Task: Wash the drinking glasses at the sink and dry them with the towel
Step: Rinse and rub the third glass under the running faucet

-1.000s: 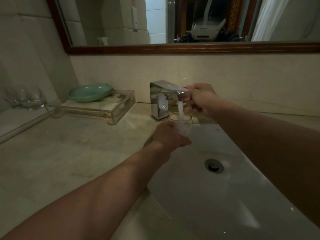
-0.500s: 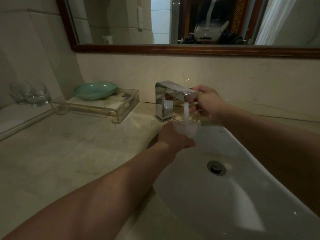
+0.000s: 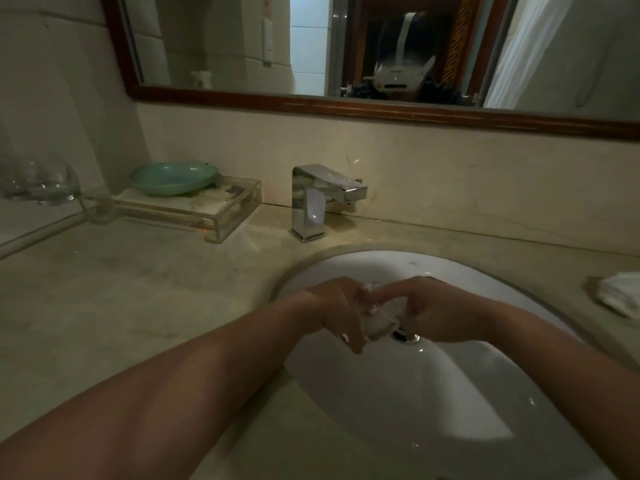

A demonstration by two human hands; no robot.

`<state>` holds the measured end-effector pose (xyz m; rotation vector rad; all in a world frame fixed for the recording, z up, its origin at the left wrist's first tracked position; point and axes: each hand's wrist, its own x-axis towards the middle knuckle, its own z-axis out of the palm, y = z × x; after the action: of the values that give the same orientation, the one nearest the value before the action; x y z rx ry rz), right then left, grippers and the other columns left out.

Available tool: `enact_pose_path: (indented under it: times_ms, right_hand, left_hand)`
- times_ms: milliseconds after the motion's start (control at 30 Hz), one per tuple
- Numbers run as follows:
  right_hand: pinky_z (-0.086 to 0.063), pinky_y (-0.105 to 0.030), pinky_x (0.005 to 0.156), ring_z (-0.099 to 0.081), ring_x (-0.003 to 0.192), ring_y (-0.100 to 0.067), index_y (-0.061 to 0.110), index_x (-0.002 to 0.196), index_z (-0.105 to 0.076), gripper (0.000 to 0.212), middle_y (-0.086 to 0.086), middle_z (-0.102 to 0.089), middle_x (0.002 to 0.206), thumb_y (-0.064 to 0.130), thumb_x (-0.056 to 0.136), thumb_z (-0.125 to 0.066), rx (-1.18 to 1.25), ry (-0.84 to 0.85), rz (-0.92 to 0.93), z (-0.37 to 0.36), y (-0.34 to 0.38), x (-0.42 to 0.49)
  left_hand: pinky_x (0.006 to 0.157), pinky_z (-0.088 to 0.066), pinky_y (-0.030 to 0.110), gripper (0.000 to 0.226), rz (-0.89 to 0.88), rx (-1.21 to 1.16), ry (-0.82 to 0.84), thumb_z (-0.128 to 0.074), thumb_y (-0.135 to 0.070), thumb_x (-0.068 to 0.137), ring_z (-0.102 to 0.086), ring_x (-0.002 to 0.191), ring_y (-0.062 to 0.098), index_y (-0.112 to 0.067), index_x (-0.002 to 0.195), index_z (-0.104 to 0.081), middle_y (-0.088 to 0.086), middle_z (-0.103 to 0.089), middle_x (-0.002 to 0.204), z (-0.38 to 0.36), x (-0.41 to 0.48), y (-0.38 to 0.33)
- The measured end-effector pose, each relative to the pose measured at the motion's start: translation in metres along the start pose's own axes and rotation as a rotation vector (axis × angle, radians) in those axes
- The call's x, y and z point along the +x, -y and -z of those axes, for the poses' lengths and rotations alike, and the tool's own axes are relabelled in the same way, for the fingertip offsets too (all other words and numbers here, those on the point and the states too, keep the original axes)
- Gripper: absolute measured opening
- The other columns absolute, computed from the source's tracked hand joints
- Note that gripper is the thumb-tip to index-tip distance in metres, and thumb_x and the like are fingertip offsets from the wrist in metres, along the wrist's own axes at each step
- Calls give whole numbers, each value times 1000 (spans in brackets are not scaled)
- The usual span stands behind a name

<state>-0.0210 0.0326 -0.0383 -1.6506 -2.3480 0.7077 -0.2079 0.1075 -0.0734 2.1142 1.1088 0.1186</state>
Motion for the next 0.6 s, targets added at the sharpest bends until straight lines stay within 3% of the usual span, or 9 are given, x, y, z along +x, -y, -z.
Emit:
enact_pose_path:
  times_ms: [100,200,333,500,600]
  right_hand:
    - [-57,-23,66,-71,90,-11,38,124,-67,59,18,-69,107,-5,84,-56,85,162,-19,-8,-2,-4]
    - [-61,-31,66,-71,87,-12,39,125,-67,62,15,-69,108,-8,86,-58,95,107,-42,-10,-7,-5]
    - [-59,-37,65,-75,89,-14,31,127,-67,64,10,-71,118,-13,84,-54,246,160,-34,-12,-8,-4]
    - [-56,-29,58,-74,92,-17,29,123,-70,58,8,-71,119,-13,83,-60,310,200,-75,-14,-11,1]
    - [-54,-28,56,-74,88,-10,25,123,-70,61,7,-72,117,-17,82,-54,363,190,-110,-13,-11,0]
  left_hand:
    - [76,-59,29,53,-39,51,42,-94,-8,64,-73,92,17,-18,112,-75,2,-77,105,-1,-1,-2]
    - [87,-62,37,60,-19,52,39,-96,-9,61,-73,99,21,-20,116,-74,0,-75,108,0,-3,-4]
    - [78,-60,30,46,-36,115,41,-96,-10,62,-75,95,20,-20,103,-77,-1,-76,98,-1,0,-1]
    - [88,-62,39,52,-25,174,74,-97,-14,60,-74,94,18,-21,107,-76,-2,-77,101,-1,3,-1]
    - [86,-60,33,56,-40,198,85,-97,-14,62,-74,96,19,-19,113,-75,-1,-76,105,0,5,-1]
